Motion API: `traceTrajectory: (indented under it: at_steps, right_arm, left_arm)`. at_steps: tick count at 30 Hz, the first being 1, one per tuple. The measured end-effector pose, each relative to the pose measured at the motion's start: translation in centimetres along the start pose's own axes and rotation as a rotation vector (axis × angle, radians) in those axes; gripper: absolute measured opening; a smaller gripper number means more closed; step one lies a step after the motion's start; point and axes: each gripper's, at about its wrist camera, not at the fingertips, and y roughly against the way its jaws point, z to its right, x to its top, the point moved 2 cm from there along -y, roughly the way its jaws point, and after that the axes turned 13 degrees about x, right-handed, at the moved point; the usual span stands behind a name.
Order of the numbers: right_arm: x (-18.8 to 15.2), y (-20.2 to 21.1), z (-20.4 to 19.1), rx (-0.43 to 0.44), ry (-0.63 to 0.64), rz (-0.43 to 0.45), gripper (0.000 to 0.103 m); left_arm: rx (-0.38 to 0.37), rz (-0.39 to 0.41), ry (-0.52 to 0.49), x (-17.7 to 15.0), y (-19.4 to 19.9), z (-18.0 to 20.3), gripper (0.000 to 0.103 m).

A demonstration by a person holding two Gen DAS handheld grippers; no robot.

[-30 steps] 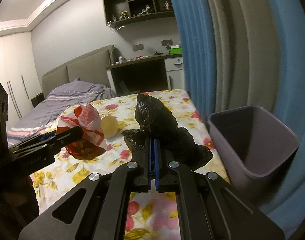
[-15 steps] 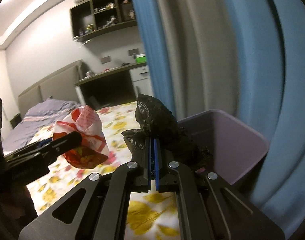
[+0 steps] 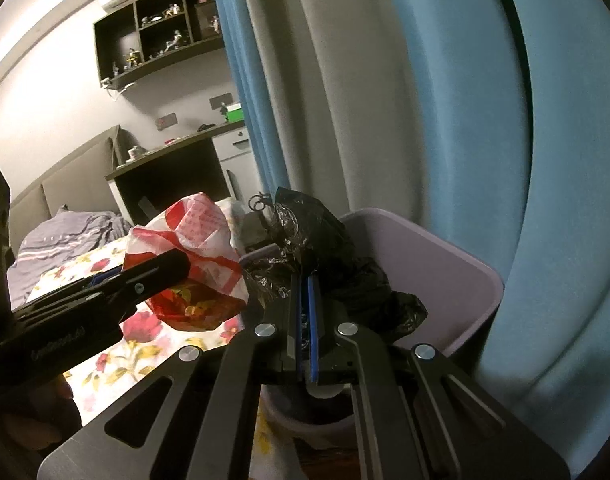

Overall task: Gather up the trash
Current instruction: 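Carry the wrapper and black bag over the grey bin and release both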

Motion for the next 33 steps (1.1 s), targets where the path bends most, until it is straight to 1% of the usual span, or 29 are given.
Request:
traceTrajectory:
  at_steps: [8,22,28,30,31,32,33]
  right_arm:
    - [-0.3,-0.2,0.4,-0.010,-0.015,-0.008,0.004]
    - [-0.1,-1.2,1.1,-0.015,-0.027,-0.036,0.004]
    - [-0.1,-1.5,1.2,-0.023,-0.032,-0.041,0.004]
    - [-0.1,-1.6,1.2,-0.026,-0.034,-0.045,0.004]
    - [-0.2,-1.7,1.3,-0.026,-0.037,-0.047,0.005]
    - [-0.2,-1.7,1.4,-0.028,-0.039,-0.048,0.009]
    - [-0.2,-1.8,1.4,-0.030,-0.040,-0.050,0.016]
  left_arm:
    - [-0.018,-0.033,0.004,0.5,-2.4,0.9,0.045]
    - [-0.045,-0.073,0.036,0.8,-4.3,0.9,0.045]
    - [-0.058,-0.077,0.050,0.7,-4.9,0.9,0.047]
    - [-0.068,-0.077,0.053,0.7,-5.0,1.0,0.049]
    - [-0.072,-0.077,0.057,0.6,-5.0,1.0,0.050]
    - [-0.076,-0.078,0.062,0.6,-5.1,1.0,0.053]
    - [-0.081,-0.079,0.065,0.6,-5.1,1.0,0.058]
